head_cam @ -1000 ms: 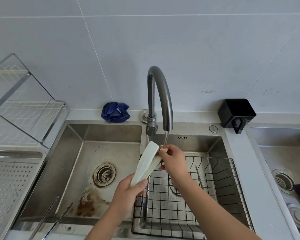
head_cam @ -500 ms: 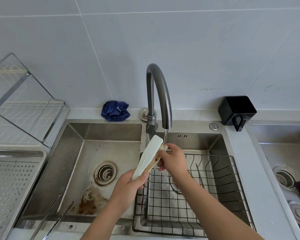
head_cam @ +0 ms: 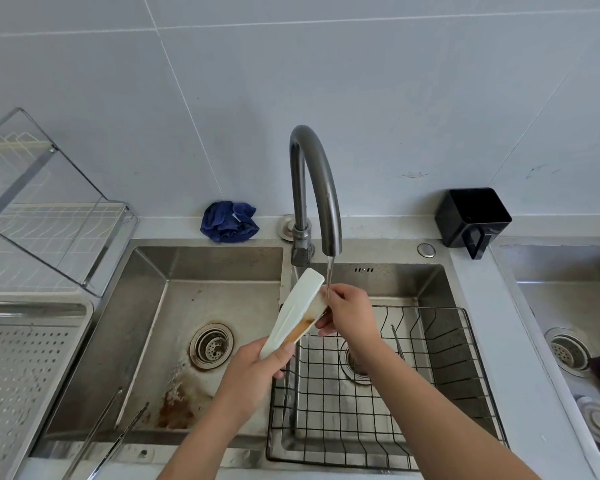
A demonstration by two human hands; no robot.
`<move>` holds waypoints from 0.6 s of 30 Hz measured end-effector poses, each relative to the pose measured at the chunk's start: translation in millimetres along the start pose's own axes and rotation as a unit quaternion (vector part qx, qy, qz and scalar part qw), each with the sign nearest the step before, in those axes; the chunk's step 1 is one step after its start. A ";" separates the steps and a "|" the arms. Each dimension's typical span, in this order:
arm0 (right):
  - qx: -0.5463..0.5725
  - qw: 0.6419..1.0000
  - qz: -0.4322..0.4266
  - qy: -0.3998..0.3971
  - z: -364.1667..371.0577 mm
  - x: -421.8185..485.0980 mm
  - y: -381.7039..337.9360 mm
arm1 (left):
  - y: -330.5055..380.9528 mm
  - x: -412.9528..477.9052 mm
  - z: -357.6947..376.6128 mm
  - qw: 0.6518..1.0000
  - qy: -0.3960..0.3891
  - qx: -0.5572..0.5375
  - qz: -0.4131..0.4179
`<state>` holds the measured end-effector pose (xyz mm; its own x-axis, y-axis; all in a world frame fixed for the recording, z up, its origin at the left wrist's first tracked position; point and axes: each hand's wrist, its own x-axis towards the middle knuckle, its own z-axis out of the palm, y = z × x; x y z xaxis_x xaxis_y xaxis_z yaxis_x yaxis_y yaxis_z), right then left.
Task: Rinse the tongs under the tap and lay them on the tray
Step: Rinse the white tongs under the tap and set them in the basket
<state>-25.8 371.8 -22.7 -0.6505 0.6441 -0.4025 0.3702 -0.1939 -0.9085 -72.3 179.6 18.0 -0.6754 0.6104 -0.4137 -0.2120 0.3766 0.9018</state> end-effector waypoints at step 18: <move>0.059 0.992 0.063 -0.092 -2.8 3.5 4.1 | -6.8 5.4 -17.5 0.995 0.036 0.088 -0.024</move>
<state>-24.6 375.3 -27.5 -0.7177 0.4656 -0.5178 0.3828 -0.3573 -0.8520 -86.9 168.1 11.8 -0.7177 0.5402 -0.4394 -0.1225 0.5232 0.8433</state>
